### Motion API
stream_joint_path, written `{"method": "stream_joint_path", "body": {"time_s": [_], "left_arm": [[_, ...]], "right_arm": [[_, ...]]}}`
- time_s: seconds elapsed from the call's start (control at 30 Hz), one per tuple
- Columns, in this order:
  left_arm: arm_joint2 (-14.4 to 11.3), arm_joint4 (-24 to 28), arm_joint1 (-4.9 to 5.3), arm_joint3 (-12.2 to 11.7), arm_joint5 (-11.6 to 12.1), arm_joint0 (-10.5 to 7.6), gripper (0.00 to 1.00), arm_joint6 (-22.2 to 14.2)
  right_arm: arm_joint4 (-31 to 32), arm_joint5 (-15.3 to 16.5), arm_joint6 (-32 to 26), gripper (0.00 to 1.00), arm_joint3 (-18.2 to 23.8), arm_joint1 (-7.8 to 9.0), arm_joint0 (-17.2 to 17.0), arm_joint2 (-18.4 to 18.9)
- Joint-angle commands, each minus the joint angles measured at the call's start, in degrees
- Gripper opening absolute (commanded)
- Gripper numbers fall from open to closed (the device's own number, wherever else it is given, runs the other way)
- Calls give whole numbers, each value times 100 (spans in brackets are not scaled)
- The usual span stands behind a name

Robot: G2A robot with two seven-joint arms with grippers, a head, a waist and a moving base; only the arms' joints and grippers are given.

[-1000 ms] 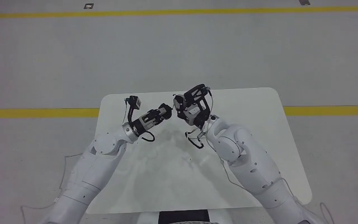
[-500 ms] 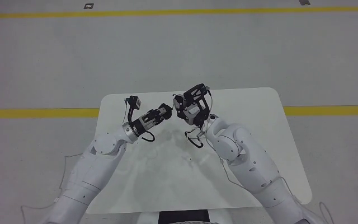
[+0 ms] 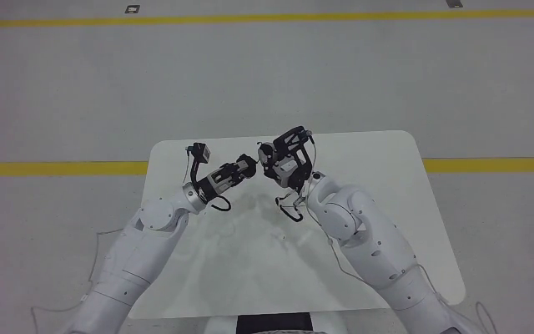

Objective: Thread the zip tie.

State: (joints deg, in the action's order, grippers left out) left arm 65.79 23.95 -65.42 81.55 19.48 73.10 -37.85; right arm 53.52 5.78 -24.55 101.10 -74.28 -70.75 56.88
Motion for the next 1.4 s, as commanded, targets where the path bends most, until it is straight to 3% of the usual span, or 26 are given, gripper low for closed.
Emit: {"method": "stream_joint_path", "body": {"time_s": [0.0, 1.37], "left_arm": [[0, 0, 0, 0, 0, 0, 0, 0], [0, 0, 0, 0, 0, 0, 0, 0]], "right_arm": [[-3, 7, 13, 0, 8, -3, -5, 6], [19, 31, -58, 0, 50, -25, -124, 160]]}}
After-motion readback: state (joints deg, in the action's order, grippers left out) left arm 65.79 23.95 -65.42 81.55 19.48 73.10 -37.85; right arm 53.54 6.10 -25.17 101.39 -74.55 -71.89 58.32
